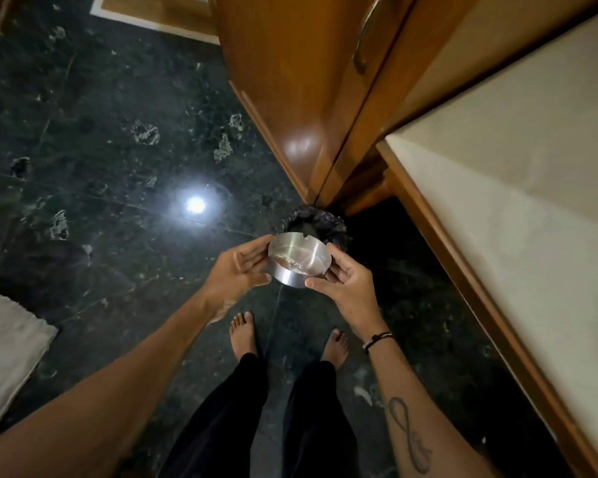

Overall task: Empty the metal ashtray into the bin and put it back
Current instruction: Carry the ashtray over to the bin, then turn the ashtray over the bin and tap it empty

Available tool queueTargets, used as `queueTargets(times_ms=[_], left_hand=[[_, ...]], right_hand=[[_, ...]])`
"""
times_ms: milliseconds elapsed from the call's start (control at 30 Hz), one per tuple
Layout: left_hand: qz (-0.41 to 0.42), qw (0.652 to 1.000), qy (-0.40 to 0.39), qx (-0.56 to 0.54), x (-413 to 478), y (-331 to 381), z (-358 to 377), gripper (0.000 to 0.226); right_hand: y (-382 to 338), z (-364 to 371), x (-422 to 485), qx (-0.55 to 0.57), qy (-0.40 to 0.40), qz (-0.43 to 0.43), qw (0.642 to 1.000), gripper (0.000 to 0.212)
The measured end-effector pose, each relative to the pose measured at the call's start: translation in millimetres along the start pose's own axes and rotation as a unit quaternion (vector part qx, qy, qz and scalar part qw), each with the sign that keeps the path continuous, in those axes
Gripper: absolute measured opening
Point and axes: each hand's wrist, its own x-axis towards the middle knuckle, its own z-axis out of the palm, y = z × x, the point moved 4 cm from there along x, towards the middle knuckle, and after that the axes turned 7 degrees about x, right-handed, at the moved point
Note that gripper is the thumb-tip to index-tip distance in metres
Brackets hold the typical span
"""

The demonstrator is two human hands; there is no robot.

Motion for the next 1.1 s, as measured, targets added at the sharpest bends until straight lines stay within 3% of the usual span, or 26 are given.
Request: queueTargets(times_ms=[200, 367, 600, 700, 900, 1100], left_hand=[[0.019, 0.999, -0.011, 0.035, 93, -61, 16, 0.085], [0.002, 0.997, -0.031, 0.068, 155, -98, 22, 0.089], [0.007, 0.994, 0.005, 0.11, 210, -114, 35, 0.051], [-0.024, 0.994, 0.038, 0.102, 232, -113, 41, 0.058], [-0.089, 0.988, 0.087, 0.088, 271, -117, 52, 0.053], [-0.14, 0.975, 0.149, 0.083, 312, -132, 58, 0.06]], right_hand=[[74, -17, 82, 0.024, 0.009, 0.021, 0.999, 0.075], [122, -29, 150, 0.032, 0.019, 0.038, 0.999, 0.081], [158, -28, 197, 0.072, 0.05, 0.085, 0.993, 0.023], [156, -26, 205, 0.046, 0.041, 0.082, 0.995, 0.004], [156, -32, 222, 0.042, 0.105, 0.09, 0.989, 0.034], [156, -37, 231, 0.084, 0.13, 0.123, 0.98, 0.03]])
